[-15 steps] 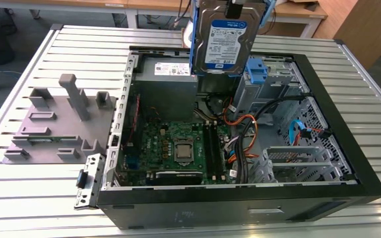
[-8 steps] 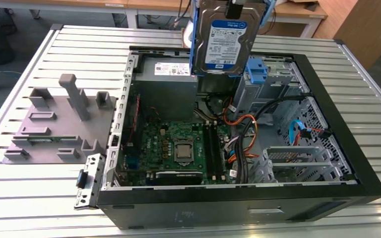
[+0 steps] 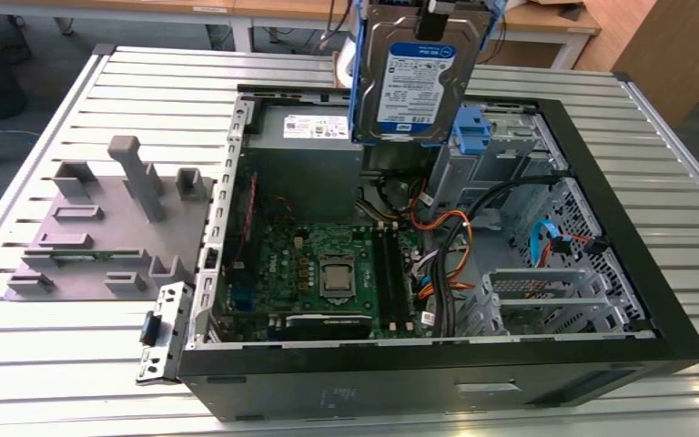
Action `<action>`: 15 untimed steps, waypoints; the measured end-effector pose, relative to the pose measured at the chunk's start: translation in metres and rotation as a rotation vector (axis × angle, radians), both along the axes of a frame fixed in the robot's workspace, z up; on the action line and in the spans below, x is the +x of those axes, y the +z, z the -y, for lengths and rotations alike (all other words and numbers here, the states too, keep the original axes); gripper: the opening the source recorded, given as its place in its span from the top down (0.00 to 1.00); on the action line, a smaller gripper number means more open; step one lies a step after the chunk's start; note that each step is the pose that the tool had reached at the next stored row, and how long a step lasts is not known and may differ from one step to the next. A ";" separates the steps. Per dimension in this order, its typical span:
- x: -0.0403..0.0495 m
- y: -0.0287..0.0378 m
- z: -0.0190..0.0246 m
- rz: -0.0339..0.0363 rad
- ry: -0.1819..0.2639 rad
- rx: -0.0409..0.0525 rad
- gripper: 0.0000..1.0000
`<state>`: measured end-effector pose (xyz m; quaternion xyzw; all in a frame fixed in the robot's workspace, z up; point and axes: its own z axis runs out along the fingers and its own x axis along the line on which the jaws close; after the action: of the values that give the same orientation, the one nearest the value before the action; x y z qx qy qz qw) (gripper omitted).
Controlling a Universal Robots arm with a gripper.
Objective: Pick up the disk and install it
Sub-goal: 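Pick up the disk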
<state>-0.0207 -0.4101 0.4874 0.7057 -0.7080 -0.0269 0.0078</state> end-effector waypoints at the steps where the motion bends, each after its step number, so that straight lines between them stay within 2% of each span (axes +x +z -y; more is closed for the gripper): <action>1: 0.0000 0.0000 0.0014 0.0000 0.000 0.0000 0.65; 15: 0.0000 -0.0009 0.0240 0.0001 0.000 0.0000 0.65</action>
<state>-0.0207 -0.4341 0.4865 0.7057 -0.7080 -0.0269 0.0077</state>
